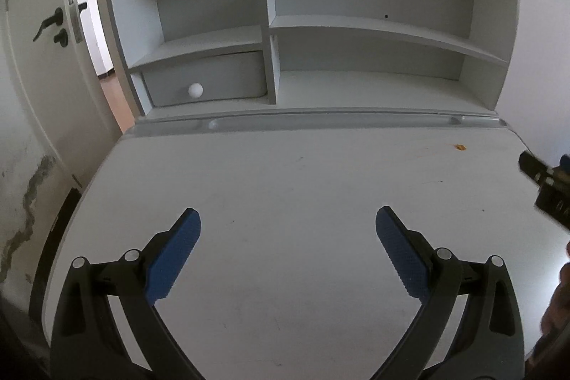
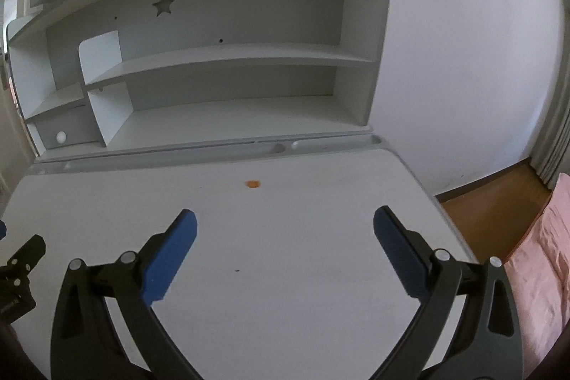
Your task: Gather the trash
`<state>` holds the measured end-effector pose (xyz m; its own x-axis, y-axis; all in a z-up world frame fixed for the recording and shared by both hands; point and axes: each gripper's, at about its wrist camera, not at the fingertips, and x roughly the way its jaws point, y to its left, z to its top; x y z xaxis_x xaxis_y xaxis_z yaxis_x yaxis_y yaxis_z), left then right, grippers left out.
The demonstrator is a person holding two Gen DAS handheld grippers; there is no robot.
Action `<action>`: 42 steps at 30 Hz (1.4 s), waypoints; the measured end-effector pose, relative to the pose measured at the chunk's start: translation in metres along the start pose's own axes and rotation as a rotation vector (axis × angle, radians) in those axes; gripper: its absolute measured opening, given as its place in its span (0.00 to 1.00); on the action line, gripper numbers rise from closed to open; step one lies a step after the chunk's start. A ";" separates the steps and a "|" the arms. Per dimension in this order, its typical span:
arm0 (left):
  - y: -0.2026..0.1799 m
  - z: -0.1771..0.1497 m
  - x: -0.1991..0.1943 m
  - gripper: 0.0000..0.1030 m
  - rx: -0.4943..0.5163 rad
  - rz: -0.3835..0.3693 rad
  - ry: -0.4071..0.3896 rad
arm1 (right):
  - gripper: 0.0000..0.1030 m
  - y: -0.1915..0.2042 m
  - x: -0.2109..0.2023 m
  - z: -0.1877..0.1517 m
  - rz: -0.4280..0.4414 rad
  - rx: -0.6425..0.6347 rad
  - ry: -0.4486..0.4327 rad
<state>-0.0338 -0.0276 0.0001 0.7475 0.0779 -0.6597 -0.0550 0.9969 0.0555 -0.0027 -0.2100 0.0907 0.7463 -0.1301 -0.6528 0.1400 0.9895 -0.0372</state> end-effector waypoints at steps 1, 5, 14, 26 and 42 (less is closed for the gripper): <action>0.002 0.000 0.001 0.93 0.000 0.001 0.002 | 0.93 0.004 0.005 -0.002 0.019 0.004 0.017; -0.002 0.003 0.008 0.93 0.023 0.076 -0.006 | 0.93 0.001 0.017 -0.009 0.038 0.003 0.049; 0.000 -0.002 0.027 0.93 -0.002 0.011 0.056 | 0.93 0.005 0.023 -0.012 0.014 -0.032 0.062; -0.007 -0.006 0.030 0.93 0.001 -0.025 0.083 | 0.93 0.004 0.021 -0.013 0.021 -0.026 0.065; -0.016 -0.010 0.030 0.93 0.030 -0.043 0.098 | 0.93 0.005 0.020 -0.016 0.029 -0.017 0.083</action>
<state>-0.0165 -0.0415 -0.0281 0.6801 0.0365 -0.7322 -0.0030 0.9989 0.0470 0.0024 -0.2070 0.0650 0.6933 -0.0962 -0.7142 0.1071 0.9938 -0.0299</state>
